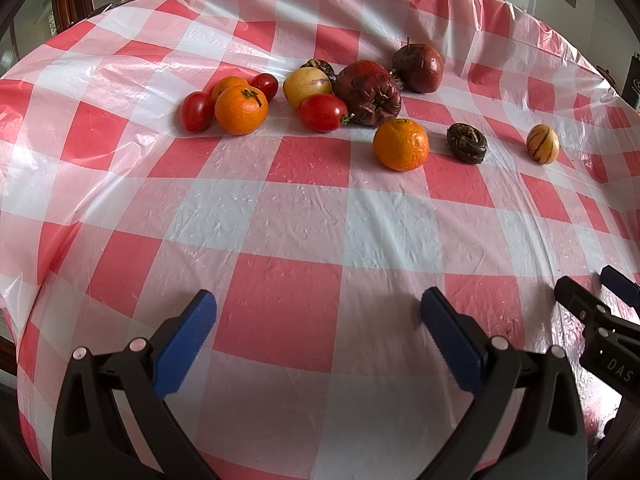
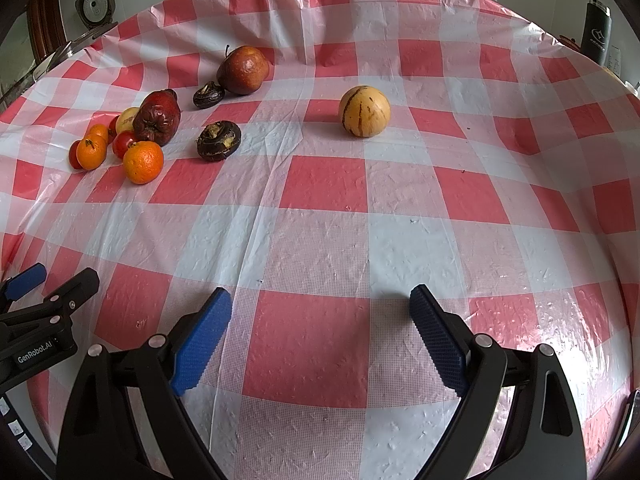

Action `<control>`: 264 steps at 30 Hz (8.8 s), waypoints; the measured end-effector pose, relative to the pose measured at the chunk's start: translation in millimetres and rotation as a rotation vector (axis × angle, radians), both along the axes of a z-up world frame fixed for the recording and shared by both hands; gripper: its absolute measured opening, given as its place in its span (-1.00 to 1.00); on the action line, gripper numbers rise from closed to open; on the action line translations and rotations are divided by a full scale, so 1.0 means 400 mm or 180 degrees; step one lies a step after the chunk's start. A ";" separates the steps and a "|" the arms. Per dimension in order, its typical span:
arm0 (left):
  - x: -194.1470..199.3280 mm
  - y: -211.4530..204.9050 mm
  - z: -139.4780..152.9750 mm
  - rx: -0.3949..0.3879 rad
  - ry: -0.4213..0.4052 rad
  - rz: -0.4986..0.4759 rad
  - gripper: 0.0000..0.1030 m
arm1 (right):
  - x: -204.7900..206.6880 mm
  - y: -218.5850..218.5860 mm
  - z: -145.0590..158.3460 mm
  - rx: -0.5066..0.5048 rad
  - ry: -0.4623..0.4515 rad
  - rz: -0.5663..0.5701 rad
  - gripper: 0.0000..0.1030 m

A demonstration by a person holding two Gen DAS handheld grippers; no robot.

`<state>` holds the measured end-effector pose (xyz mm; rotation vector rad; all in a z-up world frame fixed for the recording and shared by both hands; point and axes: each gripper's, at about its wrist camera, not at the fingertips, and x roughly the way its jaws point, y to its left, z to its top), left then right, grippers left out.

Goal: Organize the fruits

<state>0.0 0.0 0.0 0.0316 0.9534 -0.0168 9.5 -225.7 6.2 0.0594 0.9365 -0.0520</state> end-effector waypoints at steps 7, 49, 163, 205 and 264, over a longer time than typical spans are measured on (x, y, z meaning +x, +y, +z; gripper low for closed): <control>0.000 0.000 0.000 0.0000 0.0000 0.0000 0.97 | 0.001 -0.001 0.001 0.0000 0.0000 0.0000 0.70; 0.003 -0.002 -0.001 -0.0004 0.0051 -0.0019 0.97 | 0.003 0.000 0.003 -0.0018 0.0044 0.0147 0.70; -0.780 0.503 0.025 -0.0501 -0.0449 0.1145 -0.23 | -0.644 0.630 0.047 -0.0185 -0.0501 0.3222 -0.11; -0.971 0.736 -0.332 0.0356 0.0546 0.2315 -0.19 | -0.795 1.078 -0.448 -0.1208 0.0851 0.4510 -0.09; 0.007 0.162 0.073 -0.1426 -0.0724 0.0329 0.97 | 0.177 0.043 0.043 0.0274 -0.0199 0.0758 0.72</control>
